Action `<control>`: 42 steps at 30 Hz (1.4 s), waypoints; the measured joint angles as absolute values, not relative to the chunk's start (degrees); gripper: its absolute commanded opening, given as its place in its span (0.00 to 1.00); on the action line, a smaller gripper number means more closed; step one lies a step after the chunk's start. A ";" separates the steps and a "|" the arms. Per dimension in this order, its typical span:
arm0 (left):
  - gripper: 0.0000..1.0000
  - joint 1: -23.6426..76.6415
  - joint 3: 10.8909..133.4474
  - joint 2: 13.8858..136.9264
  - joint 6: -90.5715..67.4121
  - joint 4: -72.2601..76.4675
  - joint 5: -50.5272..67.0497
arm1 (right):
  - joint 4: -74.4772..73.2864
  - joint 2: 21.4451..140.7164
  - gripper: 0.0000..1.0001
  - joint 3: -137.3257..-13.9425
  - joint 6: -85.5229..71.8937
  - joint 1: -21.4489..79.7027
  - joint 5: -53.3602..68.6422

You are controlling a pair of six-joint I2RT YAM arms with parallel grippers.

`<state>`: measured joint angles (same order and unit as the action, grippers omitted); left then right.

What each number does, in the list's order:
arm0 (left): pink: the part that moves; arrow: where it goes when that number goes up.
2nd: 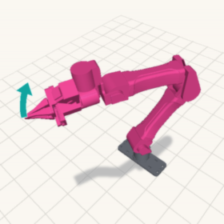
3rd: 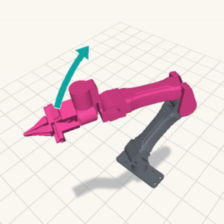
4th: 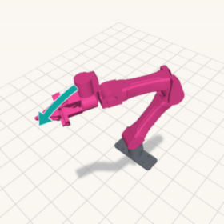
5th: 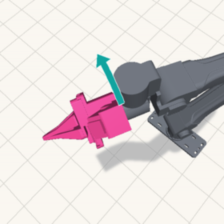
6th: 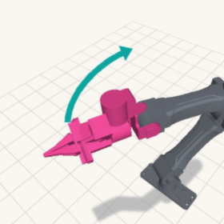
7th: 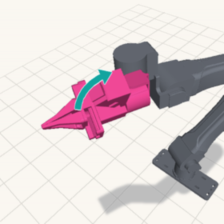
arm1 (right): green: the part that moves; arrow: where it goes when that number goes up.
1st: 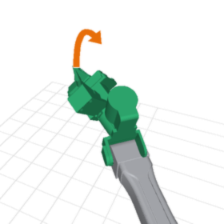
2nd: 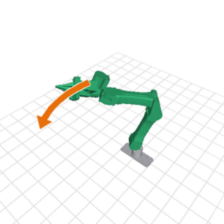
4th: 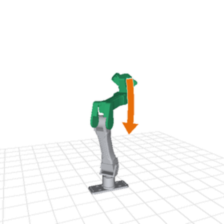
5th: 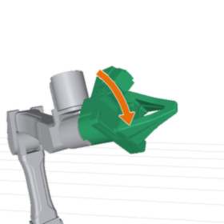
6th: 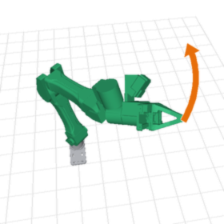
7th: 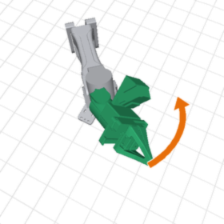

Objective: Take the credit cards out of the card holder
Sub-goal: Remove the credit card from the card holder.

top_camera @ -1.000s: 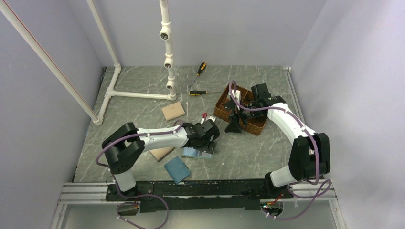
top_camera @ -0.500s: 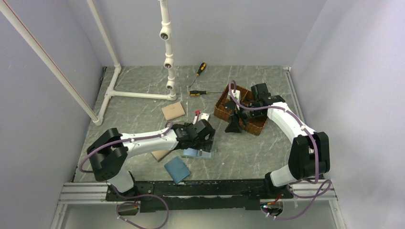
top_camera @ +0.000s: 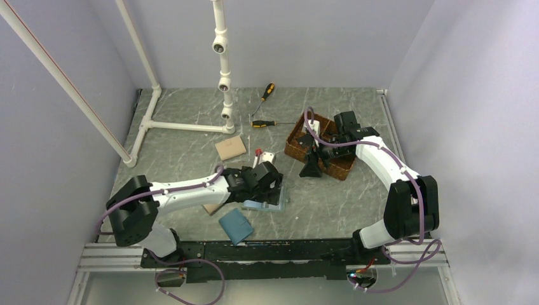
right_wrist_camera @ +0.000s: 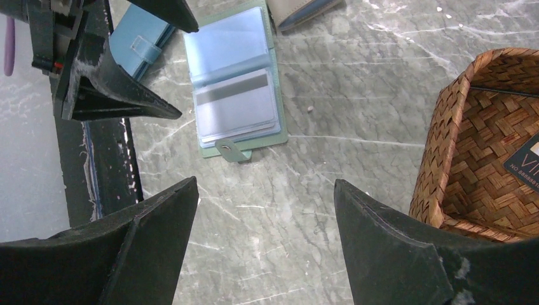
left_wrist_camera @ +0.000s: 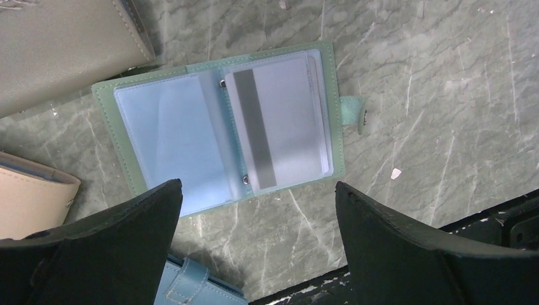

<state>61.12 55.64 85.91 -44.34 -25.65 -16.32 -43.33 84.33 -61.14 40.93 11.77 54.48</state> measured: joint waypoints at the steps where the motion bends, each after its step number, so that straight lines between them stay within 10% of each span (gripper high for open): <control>1: 0.95 61.45 56.31 86.43 -44.31 -26.52 -16.64 | -43.33 84.34 0.81 -61.14 40.95 11.77 54.46; 28: 0.88 65.52 66.74 102.80 -42.68 -31.97 -22.61 | -45.12 85.30 0.80 -62.33 43.44 13.87 50.94; 42: 0.88 65.69 47.00 85.49 -40.12 -19.81 -19.18 | -47.94 85.73 0.79 -62.30 49.25 9.87 49.98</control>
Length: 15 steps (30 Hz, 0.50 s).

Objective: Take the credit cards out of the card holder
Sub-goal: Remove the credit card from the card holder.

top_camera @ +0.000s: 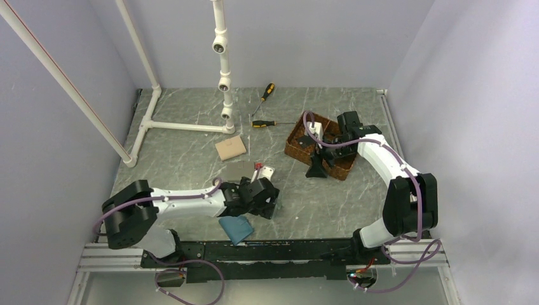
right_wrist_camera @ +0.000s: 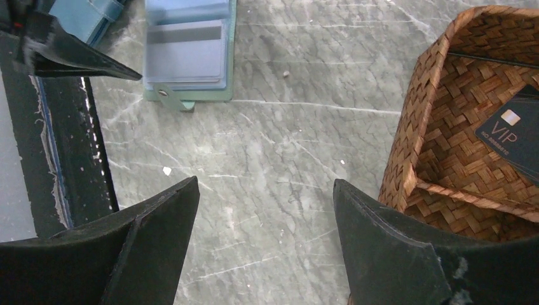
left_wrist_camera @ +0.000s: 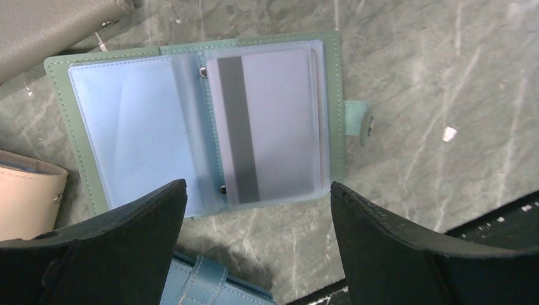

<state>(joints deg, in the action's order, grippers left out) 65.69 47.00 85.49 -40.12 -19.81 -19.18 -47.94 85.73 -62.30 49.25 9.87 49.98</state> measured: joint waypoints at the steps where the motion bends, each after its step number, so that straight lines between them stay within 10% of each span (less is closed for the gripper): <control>1: 0.88 65.73 46.41 84.58 -40.16 -19.16 -18.81 | -48.03 85.73 0.79 -62.30 49.52 9.65 50.00; 15: 0.88 65.89 40.66 79.88 -43.20 -13.74 -17.06 | -48.36 85.03 0.79 -62.19 50.37 8.08 51.31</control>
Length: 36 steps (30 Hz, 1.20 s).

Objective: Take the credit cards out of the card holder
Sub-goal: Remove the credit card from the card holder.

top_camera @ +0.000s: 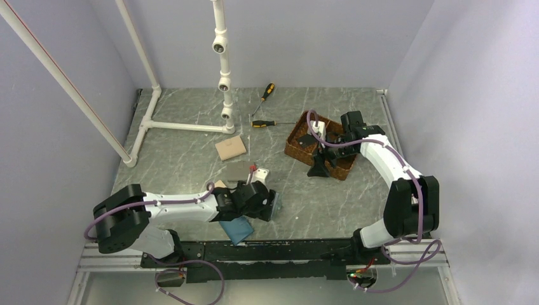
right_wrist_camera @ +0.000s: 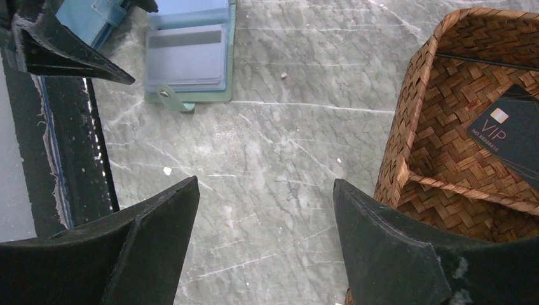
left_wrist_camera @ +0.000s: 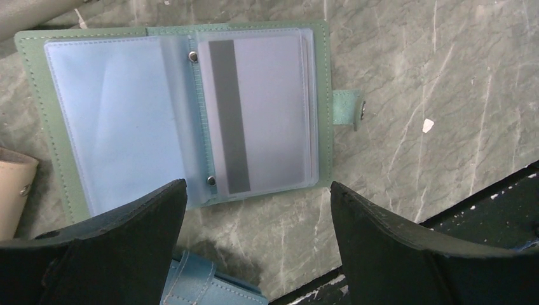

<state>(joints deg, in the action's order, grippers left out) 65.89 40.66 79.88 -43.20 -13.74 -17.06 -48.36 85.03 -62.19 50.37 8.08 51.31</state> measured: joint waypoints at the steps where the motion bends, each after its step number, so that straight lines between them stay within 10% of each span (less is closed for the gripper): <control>1: 0.88 65.89 40.34 79.96 -43.42 -13.15 -16.95 | -48.53 84.84 0.79 -62.19 50.50 8.08 51.53; 36: 0.86 69.30 49.54 90.96 -44.05 -17.76 -27.24 | -49.65 83.48 0.80 -62.19 50.98 12.95 51.59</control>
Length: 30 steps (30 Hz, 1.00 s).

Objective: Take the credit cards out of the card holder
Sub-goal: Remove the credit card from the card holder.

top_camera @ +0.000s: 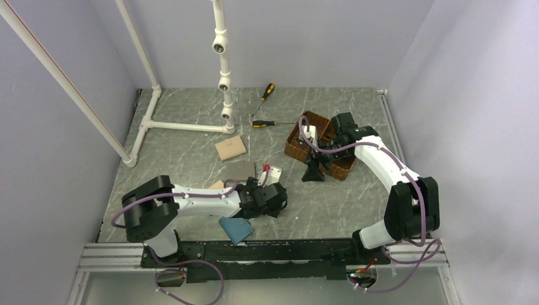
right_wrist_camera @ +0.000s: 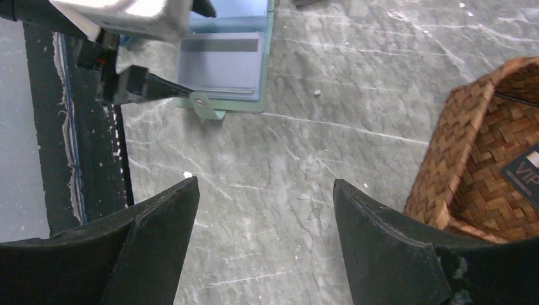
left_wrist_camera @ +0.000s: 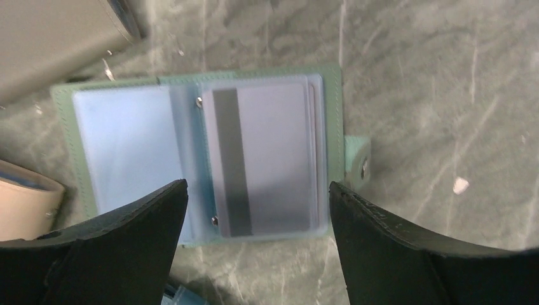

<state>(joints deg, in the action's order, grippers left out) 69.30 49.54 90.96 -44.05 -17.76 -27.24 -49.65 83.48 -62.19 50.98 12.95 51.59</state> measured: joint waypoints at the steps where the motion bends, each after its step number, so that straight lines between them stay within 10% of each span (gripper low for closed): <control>1: 0.86 69.25 51.07 92.09 -43.70 -19.16 -28.38 | -49.65 83.72 0.79 -62.19 50.96 13.52 51.27; 30: 0.80 63.02 55.51 98.21 -38.30 -16.38 -21.45 | -49.63 85.56 0.80 -62.22 49.50 15.29 48.38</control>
